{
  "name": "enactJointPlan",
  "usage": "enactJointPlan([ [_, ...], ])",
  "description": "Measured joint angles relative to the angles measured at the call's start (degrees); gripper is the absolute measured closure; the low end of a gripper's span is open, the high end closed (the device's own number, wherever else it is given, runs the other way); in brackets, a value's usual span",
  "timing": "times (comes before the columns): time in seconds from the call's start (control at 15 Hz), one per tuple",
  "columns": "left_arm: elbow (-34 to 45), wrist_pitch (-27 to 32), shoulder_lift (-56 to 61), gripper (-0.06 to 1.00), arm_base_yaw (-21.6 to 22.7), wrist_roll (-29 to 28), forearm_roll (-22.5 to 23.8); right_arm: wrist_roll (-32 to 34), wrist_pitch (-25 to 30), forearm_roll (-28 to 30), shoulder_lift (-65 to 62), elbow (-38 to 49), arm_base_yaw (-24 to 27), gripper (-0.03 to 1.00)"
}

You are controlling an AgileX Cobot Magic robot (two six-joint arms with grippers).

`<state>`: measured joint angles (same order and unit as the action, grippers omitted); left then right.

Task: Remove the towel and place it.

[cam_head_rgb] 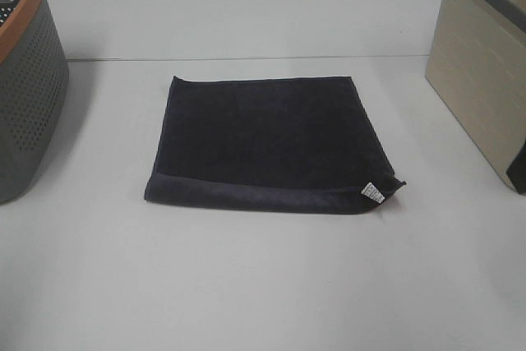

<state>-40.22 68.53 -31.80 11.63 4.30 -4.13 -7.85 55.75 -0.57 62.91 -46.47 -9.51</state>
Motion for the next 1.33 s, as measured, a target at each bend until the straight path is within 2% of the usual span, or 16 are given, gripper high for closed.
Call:
enactJointPlan([
  [0.33,8.14,-1.03,15.24,0.27,0.0,0.0,0.0,0.0,-3.38,-2.46,-16.39,11.52,0.0,0.2],
  [0.6,8.31,-1.43,25.5,0.27,0.0,0.0,-0.4,0.0,-3.27,-3.21,-31.51,16.5,0.0,0.2],
  [0.8,8.82,-3.61,31.34,0.27,0.0,0.0,-0.86,0.0,-3.09,-3.55,-39.59,16.5,0.0,0.2],
  [1.07,10.14,-6.53,32.09,0.27,-0.69,0.0,-1.89,0.0,-1.83,-4.3,-46.29,16.5,0.0,0.2],
  [1.33,10.94,-8.14,32.09,0.27,-6.07,0.0,-2.69,0.0,2.12,-4.7,-50.48,16.67,0.0,0.2],
])
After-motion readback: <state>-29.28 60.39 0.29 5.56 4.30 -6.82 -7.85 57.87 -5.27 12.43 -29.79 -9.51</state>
